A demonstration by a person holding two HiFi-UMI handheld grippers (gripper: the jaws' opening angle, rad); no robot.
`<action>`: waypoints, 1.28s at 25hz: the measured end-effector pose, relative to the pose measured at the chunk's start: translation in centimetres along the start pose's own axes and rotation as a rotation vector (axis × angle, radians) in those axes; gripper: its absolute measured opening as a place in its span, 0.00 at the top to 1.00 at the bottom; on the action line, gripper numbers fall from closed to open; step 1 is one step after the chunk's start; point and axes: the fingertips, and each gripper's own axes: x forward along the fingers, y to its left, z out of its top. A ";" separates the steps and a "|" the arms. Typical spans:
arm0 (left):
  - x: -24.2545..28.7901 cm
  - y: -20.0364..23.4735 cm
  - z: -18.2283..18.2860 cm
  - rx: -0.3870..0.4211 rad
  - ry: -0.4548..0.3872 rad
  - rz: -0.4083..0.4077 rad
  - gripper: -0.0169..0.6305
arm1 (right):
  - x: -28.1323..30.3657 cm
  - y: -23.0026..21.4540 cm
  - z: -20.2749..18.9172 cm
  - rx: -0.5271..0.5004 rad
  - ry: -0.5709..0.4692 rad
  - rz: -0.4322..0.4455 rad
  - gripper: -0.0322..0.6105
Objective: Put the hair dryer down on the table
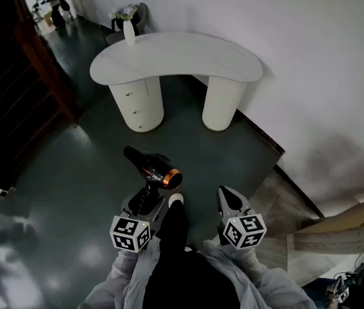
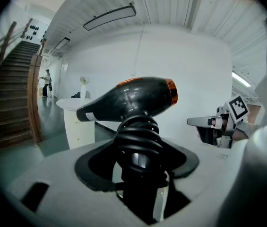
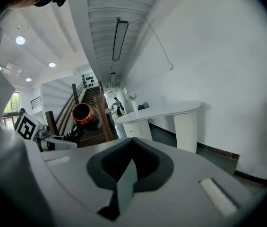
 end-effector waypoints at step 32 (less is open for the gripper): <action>27.0 22.0 16.3 -0.066 -0.030 0.015 0.53 | 36.2 -8.7 14.2 -0.035 0.061 0.125 0.93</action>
